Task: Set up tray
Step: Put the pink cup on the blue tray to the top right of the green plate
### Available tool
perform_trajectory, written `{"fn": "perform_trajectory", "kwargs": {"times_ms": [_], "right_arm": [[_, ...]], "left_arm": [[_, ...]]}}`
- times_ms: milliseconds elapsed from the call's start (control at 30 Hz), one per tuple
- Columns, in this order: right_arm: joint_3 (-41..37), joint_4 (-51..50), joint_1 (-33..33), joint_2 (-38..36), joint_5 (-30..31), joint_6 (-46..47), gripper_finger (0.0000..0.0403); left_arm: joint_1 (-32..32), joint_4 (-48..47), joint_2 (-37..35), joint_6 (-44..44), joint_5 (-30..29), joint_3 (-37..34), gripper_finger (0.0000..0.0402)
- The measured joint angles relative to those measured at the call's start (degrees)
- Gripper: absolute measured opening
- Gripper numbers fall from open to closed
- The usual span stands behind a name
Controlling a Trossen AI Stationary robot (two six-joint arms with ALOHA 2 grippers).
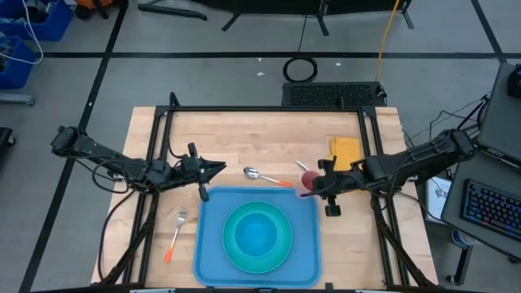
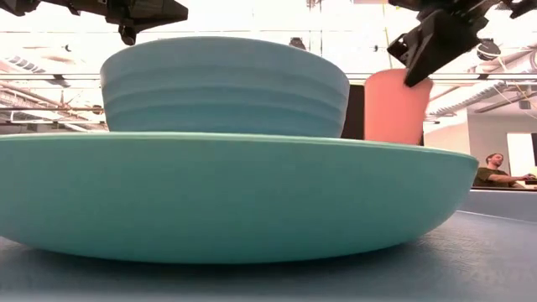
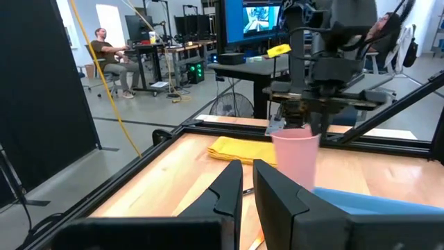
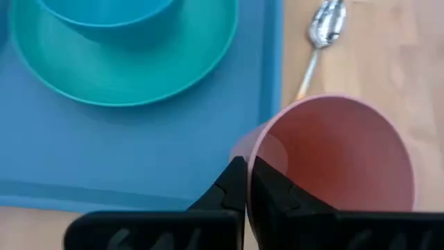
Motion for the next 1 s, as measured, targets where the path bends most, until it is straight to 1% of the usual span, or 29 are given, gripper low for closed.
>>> {"fn": "perform_trajectory", "kwargs": {"times_ms": [200,567,900,1000], "right_arm": [[0.0,0.08,2.96,0.11,0.18,2.57,0.0],[0.0,0.07,7.6,3.13,0.63,5.07,0.0],[0.0,0.44,8.39,3.82,0.32,5.11,0.0],[0.0,-0.16,8.39,3.82,-1.31,6.17,0.0]], "left_arm": [[0.0,-0.03,-0.02,0.0,0.02,0.0,0.0042],[0.0,-0.05,0.0,0.0,0.02,0.0,0.0042],[0.0,-0.1,0.0,-0.04,0.01,0.0,0.0042],[0.0,-0.11,-0.01,-0.04,0.01,0.0,0.0042]]}}
